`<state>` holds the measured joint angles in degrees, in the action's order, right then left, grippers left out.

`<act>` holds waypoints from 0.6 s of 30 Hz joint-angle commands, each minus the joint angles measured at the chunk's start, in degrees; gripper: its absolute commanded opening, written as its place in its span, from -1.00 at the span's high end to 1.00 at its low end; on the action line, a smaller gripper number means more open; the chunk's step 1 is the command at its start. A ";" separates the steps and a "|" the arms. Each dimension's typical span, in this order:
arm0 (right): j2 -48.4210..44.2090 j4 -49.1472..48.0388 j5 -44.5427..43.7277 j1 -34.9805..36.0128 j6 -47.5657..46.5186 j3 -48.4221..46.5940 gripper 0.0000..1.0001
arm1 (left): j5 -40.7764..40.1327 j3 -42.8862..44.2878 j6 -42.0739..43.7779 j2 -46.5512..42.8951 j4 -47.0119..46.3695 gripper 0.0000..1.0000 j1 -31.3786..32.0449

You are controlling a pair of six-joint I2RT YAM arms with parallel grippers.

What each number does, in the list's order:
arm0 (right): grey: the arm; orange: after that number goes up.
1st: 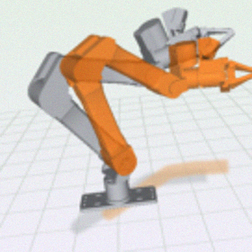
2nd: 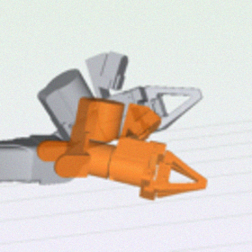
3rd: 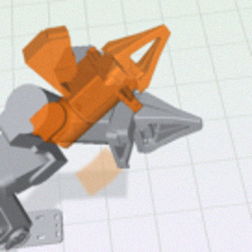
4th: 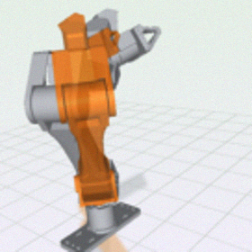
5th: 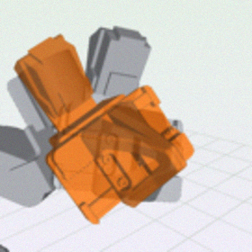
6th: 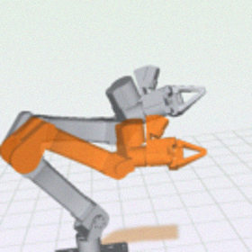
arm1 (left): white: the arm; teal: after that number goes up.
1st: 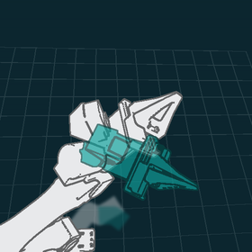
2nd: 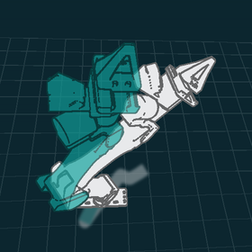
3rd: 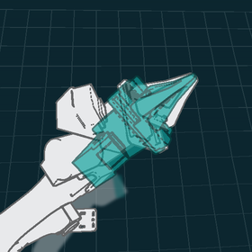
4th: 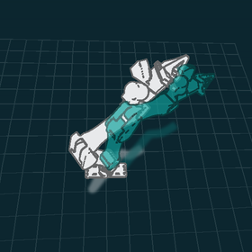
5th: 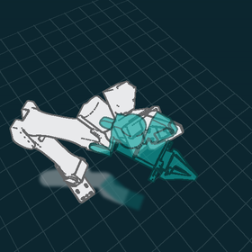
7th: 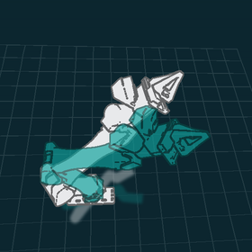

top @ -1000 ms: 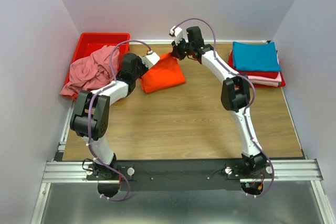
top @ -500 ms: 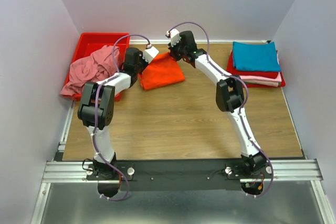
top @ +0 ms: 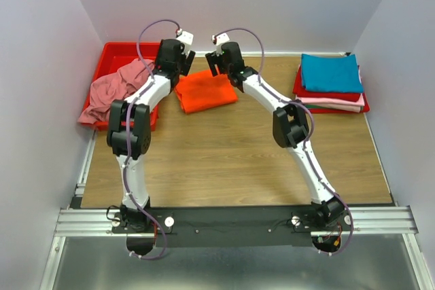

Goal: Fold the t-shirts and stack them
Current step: Fold the tshirt

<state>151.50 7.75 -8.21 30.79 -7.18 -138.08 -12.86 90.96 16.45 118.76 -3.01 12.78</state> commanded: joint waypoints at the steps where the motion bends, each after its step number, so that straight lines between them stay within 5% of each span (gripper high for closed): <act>1: -2.69 -3.88 -8.93 0.07 3.66 -0.27 -0.78 | -4.81 4.14 -6.86 -7.56 2.92 -0.84 -0.38; 6: -11.03 -2.04 1.50 -2.92 15.48 13.32 -0.78 | -0.68 -1.38 -8.97 -20.54 2.57 -0.84 -0.38; 10: -13.25 0.07 23.00 -5.91 23.78 19.50 -0.78 | 5.21 -12.62 -11.78 -31.46 0.20 -0.84 -0.38; 18: -8.25 2.62 29.65 -7.41 31.26 18.73 -0.79 | 12.60 -36.01 -15.13 -53.00 -1.83 -0.79 -0.38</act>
<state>140.53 7.84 14.41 22.85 18.39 -118.41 -5.41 62.30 3.62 71.75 -4.80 12.60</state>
